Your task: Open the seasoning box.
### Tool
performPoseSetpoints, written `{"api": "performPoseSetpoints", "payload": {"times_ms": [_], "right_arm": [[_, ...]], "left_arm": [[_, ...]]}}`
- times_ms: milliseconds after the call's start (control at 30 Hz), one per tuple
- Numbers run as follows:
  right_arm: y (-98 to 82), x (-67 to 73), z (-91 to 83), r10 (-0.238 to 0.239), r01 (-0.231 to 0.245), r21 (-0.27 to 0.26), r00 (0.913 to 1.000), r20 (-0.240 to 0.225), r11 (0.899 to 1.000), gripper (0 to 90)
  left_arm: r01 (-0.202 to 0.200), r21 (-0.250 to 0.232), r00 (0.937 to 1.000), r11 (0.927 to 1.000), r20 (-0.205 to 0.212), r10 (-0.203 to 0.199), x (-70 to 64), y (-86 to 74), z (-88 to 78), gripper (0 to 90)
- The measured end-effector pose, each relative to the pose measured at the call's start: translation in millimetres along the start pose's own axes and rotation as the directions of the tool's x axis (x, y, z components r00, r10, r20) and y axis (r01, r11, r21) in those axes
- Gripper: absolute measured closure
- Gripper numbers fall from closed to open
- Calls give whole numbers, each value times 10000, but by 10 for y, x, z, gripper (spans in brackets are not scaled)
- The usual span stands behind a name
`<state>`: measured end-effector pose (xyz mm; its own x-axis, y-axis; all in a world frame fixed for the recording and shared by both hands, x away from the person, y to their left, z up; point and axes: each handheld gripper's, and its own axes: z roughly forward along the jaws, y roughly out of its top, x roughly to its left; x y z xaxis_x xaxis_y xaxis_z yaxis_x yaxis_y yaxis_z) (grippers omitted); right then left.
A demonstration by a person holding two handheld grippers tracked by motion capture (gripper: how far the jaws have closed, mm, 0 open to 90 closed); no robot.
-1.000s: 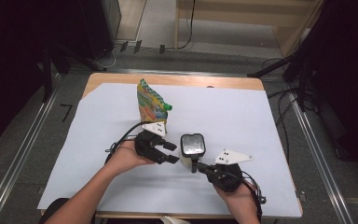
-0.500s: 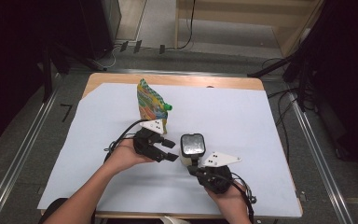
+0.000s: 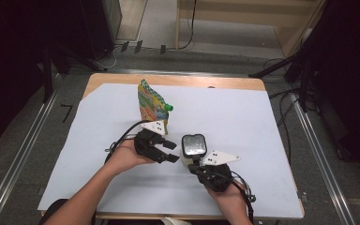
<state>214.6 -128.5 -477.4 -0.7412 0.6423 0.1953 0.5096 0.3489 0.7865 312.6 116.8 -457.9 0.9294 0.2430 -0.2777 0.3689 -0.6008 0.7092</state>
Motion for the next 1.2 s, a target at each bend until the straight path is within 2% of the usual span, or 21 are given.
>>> {"api": "performPoseSetpoints", "payload": {"times_ms": [267,567,867,1033,1200], "right_arm": [[-14,-89,-66,-42,41,156,10000,60,9999,900],[-37,-215,-142,297,-299,135,9994,151,9995,900],[-49,-377,-229,662,-668,104,9965,507,9977,900],[-59,-449,-260,675,-685,129,9955,661,9976,900],[-80,-550,-306,884,-904,174,9917,936,9958,900]], "left_arm": [[-58,102,10000,9999,11,58,-12,1,18,460],[-119,75,9999,9999,-60,120,-11,9,8,462],[-127,14,9998,9999,-135,127,-21,13,11,449],[-117,63,9999,9999,-7,117,-22,14,20,460],[-113,38,9999,9999,-31,114,-27,17,26,457]]}}
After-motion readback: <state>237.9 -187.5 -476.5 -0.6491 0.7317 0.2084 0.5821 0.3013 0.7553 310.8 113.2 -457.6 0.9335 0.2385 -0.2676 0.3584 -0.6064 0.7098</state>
